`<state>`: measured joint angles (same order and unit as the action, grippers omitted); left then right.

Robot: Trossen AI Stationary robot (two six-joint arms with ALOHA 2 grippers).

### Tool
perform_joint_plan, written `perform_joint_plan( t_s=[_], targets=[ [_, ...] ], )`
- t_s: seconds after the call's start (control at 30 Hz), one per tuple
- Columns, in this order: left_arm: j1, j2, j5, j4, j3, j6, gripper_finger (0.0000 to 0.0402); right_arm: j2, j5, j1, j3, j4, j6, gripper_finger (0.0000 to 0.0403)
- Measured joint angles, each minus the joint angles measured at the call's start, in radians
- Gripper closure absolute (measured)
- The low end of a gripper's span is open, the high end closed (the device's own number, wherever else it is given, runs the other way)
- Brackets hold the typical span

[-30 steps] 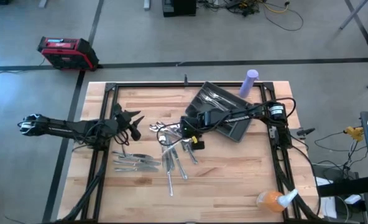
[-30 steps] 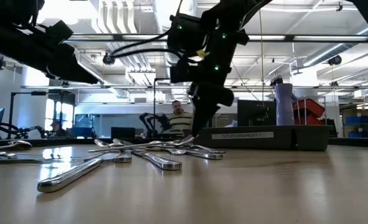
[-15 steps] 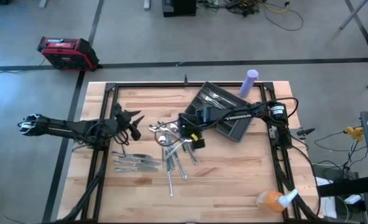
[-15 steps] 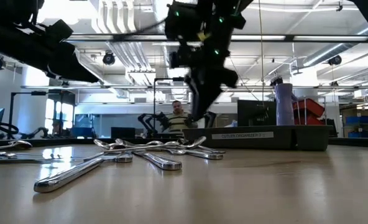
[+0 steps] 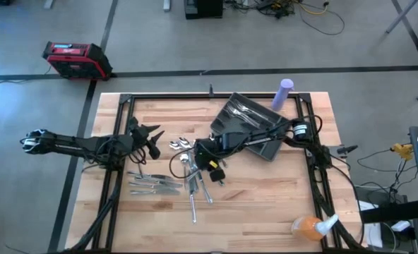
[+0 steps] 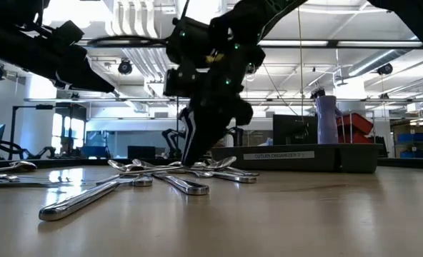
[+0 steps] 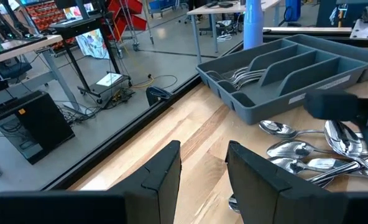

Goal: Sort silverware
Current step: Put the spoon into the bottom middle left compartment of the silverware tray

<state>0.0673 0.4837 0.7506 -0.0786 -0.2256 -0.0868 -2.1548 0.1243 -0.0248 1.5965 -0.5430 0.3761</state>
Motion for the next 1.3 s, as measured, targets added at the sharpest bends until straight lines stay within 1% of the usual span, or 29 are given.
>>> perform_joint_plan(
  t_s=[0.07,0.17,0.4,0.47,0.57,0.73,0.8,0.9,1.0,1.13,1.23,1.3],
  targets=[
    [0.000,0.000,0.000,0.000,0.000,0.000,0.0283,0.004,-0.021,0.001,0.000,0.004,0.025,0.0341],
    [0.000,0.000,0.000,0.000,0.000,0.000,0.0283,0.004,-0.020,0.001,0.000,0.003,0.055,0.0343],
    [0.000,0.002,0.000,0.001,0.000,0.000,0.0283,-0.063,-0.013,0.000,0.006,0.014,0.087,0.0333],
    [0.000,0.001,0.000,0.000,0.000,0.000,0.0283,-0.075,-0.012,-0.002,0.006,0.014,0.059,0.0345],
    [0.000,0.001,0.001,0.000,0.000,0.000,0.0283,-0.073,-0.013,-0.008,0.005,0.015,-0.002,0.0386],
    [0.000,0.001,0.002,0.017,0.000,0.021,0.0283,-0.039,-0.017,-0.018,0.015,0.003,-0.084,0.0397],
    [0.000,-0.001,0.003,0.023,0.000,0.027,0.0283,-0.008,-0.021,-0.023,0.017,-0.013,-0.117,0.0398],
    [0.000,-0.014,0.003,0.023,0.000,0.033,0.0283,0.082,-0.021,-0.039,0.023,-0.007,-0.174,0.0399],
    [0.000,-0.030,0.003,0.025,0.000,0.073,0.0283,0.168,-0.033,-0.068,0.009,-0.077,-0.206,0.0400],
    [0.000,-0.056,0.003,0.055,0.000,0.140,0.0283,0.264,-0.073,-0.141,-0.029,-0.163,-0.255,0.0401],
    [0.000,-0.071,0.003,0.058,0.000,0.151,0.0283,0.349,-0.077,-0.213,-0.086,-0.150,-0.287,0.0402],
    [0.000,-0.074,0.003,0.059,0.000,0.152,0.0283,0.391,-0.082,-0.265,-0.148,-0.155,-0.309,0.0402]
  ],
)
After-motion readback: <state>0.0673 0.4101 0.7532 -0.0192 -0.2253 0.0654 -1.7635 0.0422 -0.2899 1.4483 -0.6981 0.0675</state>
